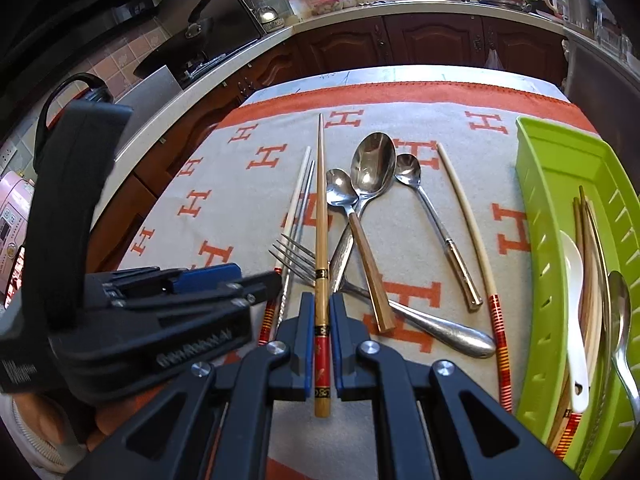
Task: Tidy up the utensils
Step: 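Grasp a wooden chopstick with a red band using the right gripper, then grasp a white red-banded chopstick with the left gripper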
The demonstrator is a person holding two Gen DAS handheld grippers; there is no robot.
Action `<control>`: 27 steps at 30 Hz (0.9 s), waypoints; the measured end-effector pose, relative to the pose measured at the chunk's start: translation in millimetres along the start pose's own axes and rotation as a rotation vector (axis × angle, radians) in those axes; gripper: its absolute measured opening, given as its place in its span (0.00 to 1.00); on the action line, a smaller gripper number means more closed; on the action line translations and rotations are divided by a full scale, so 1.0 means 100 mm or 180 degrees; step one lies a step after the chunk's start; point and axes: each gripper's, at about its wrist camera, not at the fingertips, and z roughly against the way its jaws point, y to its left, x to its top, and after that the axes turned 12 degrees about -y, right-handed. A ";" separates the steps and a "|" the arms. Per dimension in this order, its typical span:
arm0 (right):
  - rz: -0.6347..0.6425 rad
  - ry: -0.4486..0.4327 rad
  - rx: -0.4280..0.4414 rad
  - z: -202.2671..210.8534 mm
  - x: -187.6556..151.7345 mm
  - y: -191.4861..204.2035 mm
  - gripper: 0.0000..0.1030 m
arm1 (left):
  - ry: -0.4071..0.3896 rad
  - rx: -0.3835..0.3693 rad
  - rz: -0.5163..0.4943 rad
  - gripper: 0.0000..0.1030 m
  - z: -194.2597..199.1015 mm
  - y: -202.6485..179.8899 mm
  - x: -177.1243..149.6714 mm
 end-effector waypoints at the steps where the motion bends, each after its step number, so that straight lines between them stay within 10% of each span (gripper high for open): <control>1: -0.0001 -0.0006 -0.0003 0.01 0.00 0.00 0.06 | 0.0000 0.0024 -0.0044 0.33 0.00 -0.03 -0.01; 15: -0.0043 -0.0080 0.0006 0.09 -0.03 -0.06 0.06 | -0.0147 0.0293 -0.0251 0.32 -0.04 -0.14 -0.04; 18: -0.0064 -0.0089 0.0010 0.11 -0.04 -0.08 0.06 | -0.0232 0.0301 -0.0278 0.04 -0.04 -0.13 -0.02; 27: -0.0144 -0.0126 0.0031 0.19 -0.06 -0.09 0.06 | -0.0289 0.0219 -0.0170 0.03 0.02 -0.02 -0.07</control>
